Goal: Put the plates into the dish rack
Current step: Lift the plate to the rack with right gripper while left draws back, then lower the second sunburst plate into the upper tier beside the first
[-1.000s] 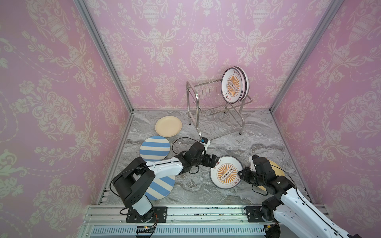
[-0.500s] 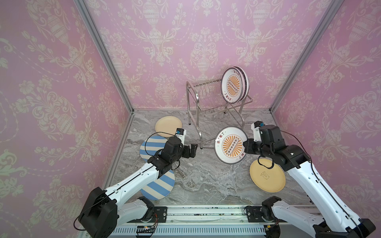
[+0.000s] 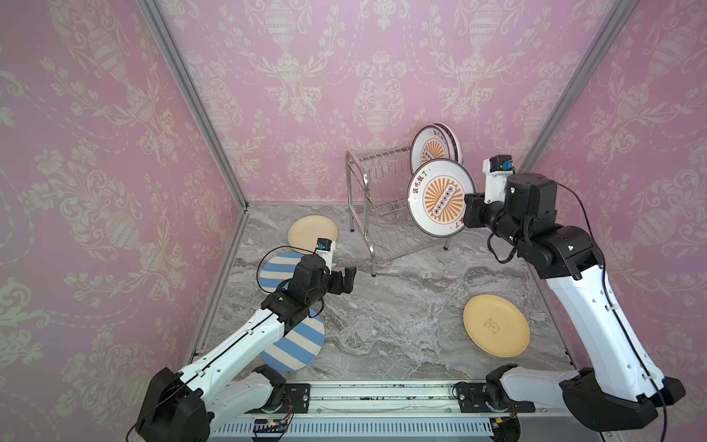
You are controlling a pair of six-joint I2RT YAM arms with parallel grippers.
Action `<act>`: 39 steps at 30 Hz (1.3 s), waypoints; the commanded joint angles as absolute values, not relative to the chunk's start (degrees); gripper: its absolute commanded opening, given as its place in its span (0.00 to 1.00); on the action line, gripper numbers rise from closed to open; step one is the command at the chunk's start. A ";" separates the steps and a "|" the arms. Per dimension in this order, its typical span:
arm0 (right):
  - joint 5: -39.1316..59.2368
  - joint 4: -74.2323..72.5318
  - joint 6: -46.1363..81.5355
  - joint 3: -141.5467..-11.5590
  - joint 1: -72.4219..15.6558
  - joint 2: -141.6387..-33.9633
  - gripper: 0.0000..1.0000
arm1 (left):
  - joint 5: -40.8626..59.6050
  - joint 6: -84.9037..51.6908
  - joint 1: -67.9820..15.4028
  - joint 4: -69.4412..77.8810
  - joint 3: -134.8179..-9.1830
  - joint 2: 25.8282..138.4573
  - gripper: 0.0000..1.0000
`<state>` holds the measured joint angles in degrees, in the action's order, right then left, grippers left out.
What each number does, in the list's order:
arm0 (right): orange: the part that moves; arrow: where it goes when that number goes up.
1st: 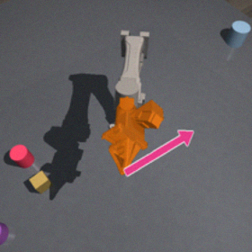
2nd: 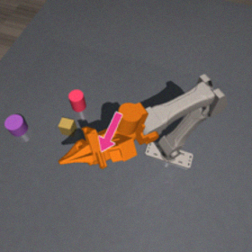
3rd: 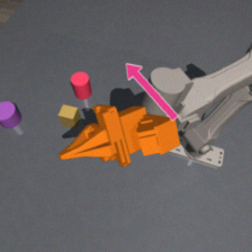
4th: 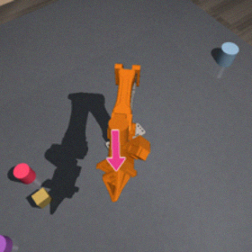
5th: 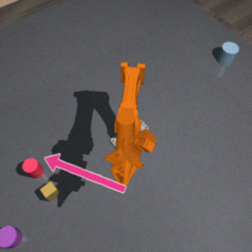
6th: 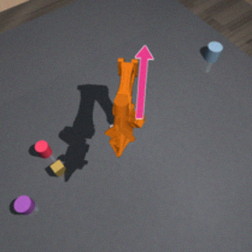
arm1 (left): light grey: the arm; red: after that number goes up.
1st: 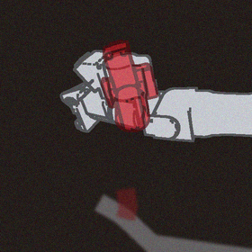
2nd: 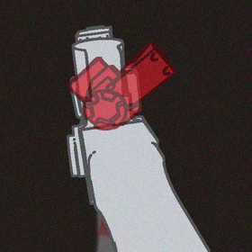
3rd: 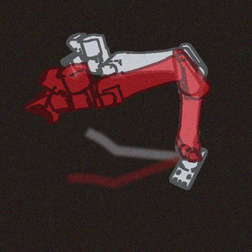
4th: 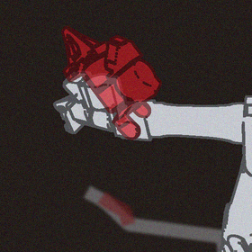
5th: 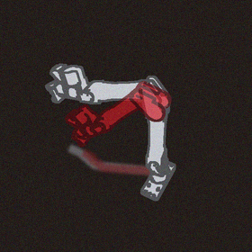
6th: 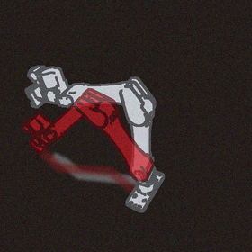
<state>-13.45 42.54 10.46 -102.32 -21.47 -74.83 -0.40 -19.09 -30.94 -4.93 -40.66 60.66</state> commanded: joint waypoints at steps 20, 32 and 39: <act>-32.57 24.12 -6.48 -125.51 -24.28 -98.94 0.00 | -0.73 -17.95 -29.88 -8.88 -40.39 59.73 0.99; -41.86 22.06 -15.27 -130.77 -28.04 -106.19 0.00 | -0.06 -18.37 -29.71 -9.03 -40.12 59.96 0.99; -42.20 21.12 -16.06 -131.54 -27.95 -108.56 0.00 | -0.58 -18.72 -29.53 -8.79 -39.09 58.62 0.99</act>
